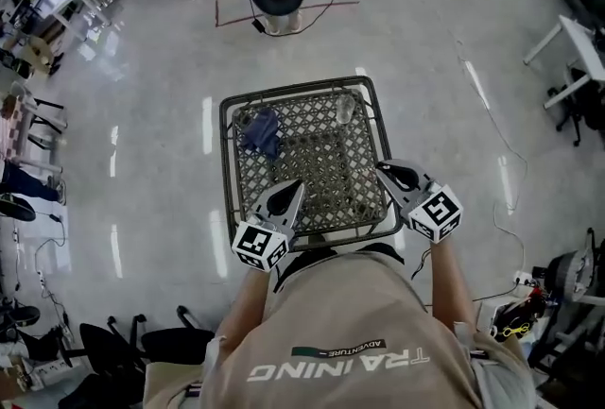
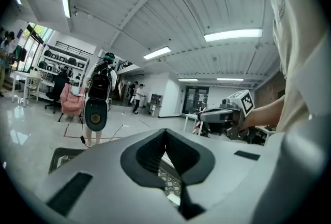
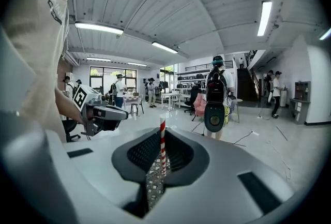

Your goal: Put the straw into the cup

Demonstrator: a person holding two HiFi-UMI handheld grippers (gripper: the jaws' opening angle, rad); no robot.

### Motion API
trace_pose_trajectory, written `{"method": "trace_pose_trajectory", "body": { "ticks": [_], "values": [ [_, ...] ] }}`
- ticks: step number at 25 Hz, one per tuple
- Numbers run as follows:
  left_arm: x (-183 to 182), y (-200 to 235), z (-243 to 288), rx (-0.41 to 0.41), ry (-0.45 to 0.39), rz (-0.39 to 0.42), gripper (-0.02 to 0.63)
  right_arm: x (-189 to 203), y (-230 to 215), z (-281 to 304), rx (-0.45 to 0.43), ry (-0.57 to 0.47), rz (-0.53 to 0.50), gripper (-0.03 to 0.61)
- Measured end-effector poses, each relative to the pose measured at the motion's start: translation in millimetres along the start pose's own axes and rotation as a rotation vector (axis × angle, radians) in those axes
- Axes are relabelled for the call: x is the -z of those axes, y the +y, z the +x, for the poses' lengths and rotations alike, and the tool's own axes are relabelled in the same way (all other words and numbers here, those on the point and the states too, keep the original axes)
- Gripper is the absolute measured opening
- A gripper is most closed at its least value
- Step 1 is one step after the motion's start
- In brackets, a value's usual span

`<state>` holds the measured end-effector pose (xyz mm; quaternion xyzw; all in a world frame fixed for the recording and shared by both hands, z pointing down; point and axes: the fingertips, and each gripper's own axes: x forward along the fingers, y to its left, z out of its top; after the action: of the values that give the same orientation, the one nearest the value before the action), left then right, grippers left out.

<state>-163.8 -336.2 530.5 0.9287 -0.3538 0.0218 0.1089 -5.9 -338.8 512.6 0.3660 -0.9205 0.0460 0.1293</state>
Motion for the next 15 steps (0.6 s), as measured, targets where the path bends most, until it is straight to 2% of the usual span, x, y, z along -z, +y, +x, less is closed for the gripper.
{"method": "trace_pose_trajectory", "body": {
  "ticks": [4,9,15],
  "values": [
    [-4,21,21,0.009,-0.009,-0.016,0.017,-4,-16,18,-0.002,0.017,-0.006,0.037],
    [-14,25,43,0.007,-0.014,-0.018,0.017,-11,-50,38,-0.013,0.023,-0.023,0.037],
    [-15,33,56,-0.066,-0.013,-0.028,0.017,-7,-114,78,-0.018,0.06,-0.069,0.037]
  ]
}}
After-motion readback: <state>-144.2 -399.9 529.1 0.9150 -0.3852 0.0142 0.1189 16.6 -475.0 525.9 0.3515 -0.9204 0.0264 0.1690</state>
